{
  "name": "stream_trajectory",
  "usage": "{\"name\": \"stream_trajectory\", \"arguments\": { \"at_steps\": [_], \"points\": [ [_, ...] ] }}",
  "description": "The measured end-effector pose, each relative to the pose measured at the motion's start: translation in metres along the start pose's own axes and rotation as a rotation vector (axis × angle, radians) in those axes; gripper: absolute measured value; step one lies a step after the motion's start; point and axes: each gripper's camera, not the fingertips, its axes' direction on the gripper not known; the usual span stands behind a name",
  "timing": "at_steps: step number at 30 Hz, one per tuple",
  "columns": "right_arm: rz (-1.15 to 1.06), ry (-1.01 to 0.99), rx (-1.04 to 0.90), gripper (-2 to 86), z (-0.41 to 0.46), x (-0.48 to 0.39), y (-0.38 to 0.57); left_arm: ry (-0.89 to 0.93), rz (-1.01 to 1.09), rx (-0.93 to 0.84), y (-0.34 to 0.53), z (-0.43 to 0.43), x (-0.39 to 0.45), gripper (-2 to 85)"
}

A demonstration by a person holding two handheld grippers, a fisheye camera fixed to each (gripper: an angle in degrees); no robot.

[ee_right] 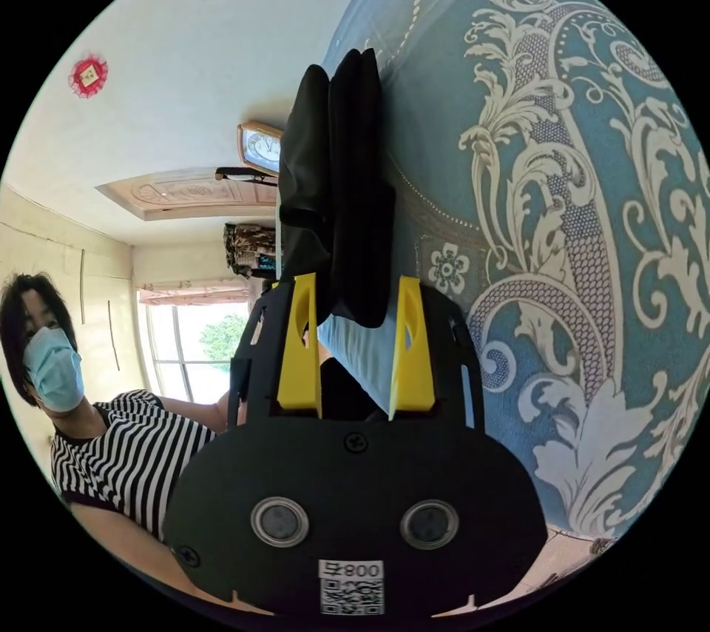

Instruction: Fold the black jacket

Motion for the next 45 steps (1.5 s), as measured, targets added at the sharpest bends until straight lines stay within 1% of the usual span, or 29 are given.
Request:
{"name": "stream_trajectory", "arguments": {
  "at_steps": [4,7,11,13,19,22,25,27,30,35,41,45],
  "points": [
    [0.018,-0.039,-0.011,16.0,0.000,0.010,0.000,0.055,-0.030,-0.013,-0.006,-0.015,-0.010,20.0],
    [0.026,-0.057,-0.003,16.9,-0.003,0.016,0.004,0.063,-0.030,-0.023,-0.007,-0.024,-0.012,19.6],
    [0.054,-0.155,-0.004,17.7,0.000,0.028,0.007,0.079,-0.035,-0.051,-0.011,-0.032,-0.014,18.9],
    [0.057,-0.134,-0.014,17.9,0.002,0.030,0.009,0.067,-0.033,-0.069,-0.013,-0.033,-0.013,18.6],
    [0.076,-0.168,-0.042,17.9,0.005,0.039,0.014,0.075,-0.037,-0.121,-0.014,-0.035,-0.014,17.4],
    [0.083,-0.174,-0.046,15.3,0.005,0.044,0.020,0.070,-0.044,-0.141,-0.011,-0.035,-0.015,15.8],
    [0.075,-0.166,-0.070,10.2,0.009,0.049,0.025,0.040,-0.034,-0.141,-0.005,-0.033,-0.013,14.3],
    [0.080,-0.199,-0.081,6.3,0.014,0.054,0.030,0.052,-0.040,-0.119,0.004,-0.033,-0.014,13.5],
    [0.105,-0.239,-0.062,4.5,0.013,0.057,0.043,0.114,-0.054,-0.078,0.017,-0.033,-0.013,12.9],
    [0.088,-0.192,-0.086,3.4,-0.001,0.037,0.070,0.206,-0.059,-0.058,0.046,-0.030,0.002,12.7],
    [0.083,-0.254,-0.110,3.1,-0.023,0.011,0.127,0.305,-0.110,-0.031,0.108,-0.026,0.021,12.7],
    [0.074,-0.262,-0.130,3.0,-0.034,-0.007,0.176,0.320,-0.130,-0.018,0.157,-0.023,0.039,12.8]
  ]
}}
